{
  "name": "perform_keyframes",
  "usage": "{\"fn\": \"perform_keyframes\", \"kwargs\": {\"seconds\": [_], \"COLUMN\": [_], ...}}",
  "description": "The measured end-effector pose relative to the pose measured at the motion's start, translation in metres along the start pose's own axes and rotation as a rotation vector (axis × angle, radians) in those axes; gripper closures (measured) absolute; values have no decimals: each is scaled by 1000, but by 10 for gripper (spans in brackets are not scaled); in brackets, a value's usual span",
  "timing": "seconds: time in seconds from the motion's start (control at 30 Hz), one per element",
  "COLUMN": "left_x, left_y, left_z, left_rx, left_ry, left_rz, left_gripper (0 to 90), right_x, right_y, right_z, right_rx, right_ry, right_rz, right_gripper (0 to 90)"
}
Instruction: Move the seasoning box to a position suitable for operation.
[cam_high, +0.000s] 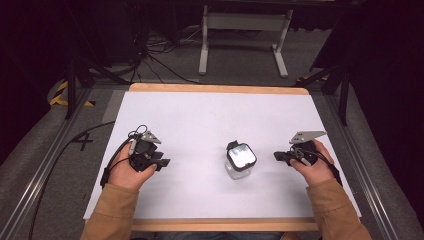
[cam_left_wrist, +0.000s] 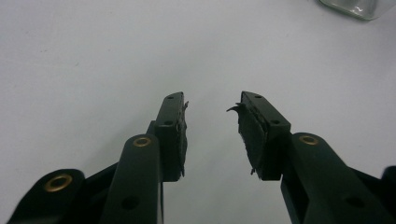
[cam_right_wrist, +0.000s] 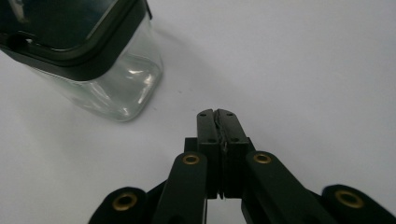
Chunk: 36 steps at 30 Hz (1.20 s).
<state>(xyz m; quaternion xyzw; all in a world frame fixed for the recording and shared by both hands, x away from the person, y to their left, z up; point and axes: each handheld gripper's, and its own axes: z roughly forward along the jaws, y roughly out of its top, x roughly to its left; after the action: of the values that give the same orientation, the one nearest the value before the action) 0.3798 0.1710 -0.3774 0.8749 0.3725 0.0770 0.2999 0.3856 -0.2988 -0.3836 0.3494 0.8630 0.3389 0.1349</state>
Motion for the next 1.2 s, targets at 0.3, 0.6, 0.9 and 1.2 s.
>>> {"fn": "perform_keyframes", "kwargs": {"seconds": [0.3, 0.6, 0.9, 1.2], "left_x": [-5, -9, -9, -9], "left_y": [2, 2, 2, 4], "left_z": [-1, 4, 6, 8], "left_rx": [19, 33, 41, 50], "left_ry": [-14, -28, -34, -39], "left_rz": [15, 29, 31, 34], "left_gripper": [599, 586, 578, 574], "right_x": [19, 30, 37, 41], "right_y": [7, 8, 9, 8], "right_z": [23, 36, 40, 41], "right_rx": [11, 28, 32, 61], "right_ry": [53, 78, 94, 115], "right_rz": [-66, -97, -118, -130], "right_gripper": [879, 874, 889, 895]}}
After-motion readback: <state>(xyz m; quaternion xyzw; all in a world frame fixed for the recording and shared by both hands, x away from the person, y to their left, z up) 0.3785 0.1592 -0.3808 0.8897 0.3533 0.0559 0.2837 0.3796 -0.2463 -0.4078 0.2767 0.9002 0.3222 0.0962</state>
